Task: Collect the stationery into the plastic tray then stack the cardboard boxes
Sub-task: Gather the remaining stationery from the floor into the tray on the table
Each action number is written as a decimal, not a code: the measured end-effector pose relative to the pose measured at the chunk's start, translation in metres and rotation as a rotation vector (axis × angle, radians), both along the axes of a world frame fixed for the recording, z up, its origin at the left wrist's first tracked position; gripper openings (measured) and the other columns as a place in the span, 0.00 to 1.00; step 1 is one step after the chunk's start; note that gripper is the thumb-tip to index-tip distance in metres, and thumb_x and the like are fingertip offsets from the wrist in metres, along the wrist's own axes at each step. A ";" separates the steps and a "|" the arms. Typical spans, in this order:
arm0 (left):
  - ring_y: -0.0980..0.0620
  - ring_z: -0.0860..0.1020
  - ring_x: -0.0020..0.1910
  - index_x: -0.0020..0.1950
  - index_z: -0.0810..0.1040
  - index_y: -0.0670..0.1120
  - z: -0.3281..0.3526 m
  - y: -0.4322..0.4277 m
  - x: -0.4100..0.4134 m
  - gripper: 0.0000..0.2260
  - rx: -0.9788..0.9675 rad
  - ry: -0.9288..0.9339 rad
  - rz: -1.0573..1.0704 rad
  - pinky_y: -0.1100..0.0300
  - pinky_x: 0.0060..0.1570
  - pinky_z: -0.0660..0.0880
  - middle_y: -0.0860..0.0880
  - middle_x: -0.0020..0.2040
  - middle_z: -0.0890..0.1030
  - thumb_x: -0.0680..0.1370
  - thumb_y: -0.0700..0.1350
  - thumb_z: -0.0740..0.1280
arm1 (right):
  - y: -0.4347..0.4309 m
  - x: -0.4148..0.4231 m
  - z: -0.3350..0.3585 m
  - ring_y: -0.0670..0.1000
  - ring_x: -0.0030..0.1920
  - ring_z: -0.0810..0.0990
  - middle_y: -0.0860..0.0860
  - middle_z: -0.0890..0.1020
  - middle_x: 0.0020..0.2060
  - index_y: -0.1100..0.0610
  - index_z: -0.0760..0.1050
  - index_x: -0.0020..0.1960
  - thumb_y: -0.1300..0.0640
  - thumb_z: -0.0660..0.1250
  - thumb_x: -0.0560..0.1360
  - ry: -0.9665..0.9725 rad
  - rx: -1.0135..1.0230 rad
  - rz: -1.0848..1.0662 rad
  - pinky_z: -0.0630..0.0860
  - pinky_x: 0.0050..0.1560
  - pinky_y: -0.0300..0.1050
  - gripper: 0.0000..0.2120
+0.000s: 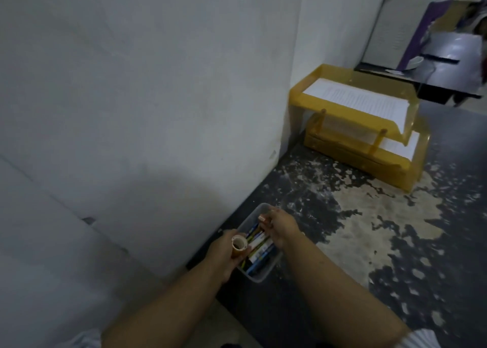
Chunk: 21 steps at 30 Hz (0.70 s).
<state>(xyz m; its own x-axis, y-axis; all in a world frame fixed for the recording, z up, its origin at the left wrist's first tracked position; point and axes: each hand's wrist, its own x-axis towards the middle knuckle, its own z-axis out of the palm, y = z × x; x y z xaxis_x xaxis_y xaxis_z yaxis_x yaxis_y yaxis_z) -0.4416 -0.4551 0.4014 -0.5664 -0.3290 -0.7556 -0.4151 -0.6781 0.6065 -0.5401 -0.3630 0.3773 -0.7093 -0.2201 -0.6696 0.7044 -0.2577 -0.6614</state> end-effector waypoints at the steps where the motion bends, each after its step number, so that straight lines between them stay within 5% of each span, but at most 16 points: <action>1: 0.48 0.75 0.39 0.40 0.75 0.38 -0.001 0.000 0.001 0.10 0.000 -0.003 0.015 0.62 0.24 0.79 0.42 0.41 0.76 0.79 0.41 0.61 | -0.001 -0.002 0.000 0.50 0.33 0.73 0.56 0.73 0.36 0.67 0.67 0.67 0.71 0.54 0.77 0.006 0.019 0.020 0.73 0.36 0.42 0.18; 12: 0.49 0.75 0.37 0.37 0.75 0.39 -0.001 -0.002 0.006 0.11 -0.018 0.005 0.078 0.62 0.24 0.78 0.43 0.38 0.76 0.79 0.40 0.63 | 0.005 -0.015 0.004 0.49 0.30 0.66 0.54 0.69 0.31 0.61 0.64 0.70 0.69 0.55 0.78 0.031 0.071 0.204 0.72 0.33 0.43 0.20; 16: 0.49 0.75 0.37 0.38 0.75 0.39 -0.001 -0.002 0.006 0.10 -0.006 0.008 0.097 0.63 0.23 0.78 0.42 0.38 0.76 0.78 0.39 0.63 | 0.007 -0.019 0.001 0.50 0.30 0.67 0.54 0.68 0.31 0.62 0.65 0.67 0.71 0.55 0.77 0.071 0.016 0.170 0.80 0.46 0.55 0.19; 18: 0.49 0.76 0.38 0.39 0.75 0.39 -0.002 -0.003 0.006 0.08 0.005 0.013 0.116 0.63 0.23 0.78 0.42 0.39 0.76 0.78 0.39 0.64 | 0.010 -0.020 0.000 0.50 0.30 0.70 0.57 0.72 0.35 0.63 0.68 0.62 0.69 0.57 0.78 0.077 0.024 0.150 0.78 0.50 0.52 0.13; 21: 0.49 0.76 0.39 0.43 0.75 0.39 -0.004 -0.006 0.007 0.05 0.019 0.025 0.140 0.61 0.24 0.79 0.43 0.41 0.77 0.78 0.39 0.64 | 0.013 -0.019 0.004 0.49 0.29 0.69 0.56 0.73 0.34 0.63 0.72 0.54 0.65 0.57 0.79 0.121 0.119 0.164 0.71 0.34 0.42 0.07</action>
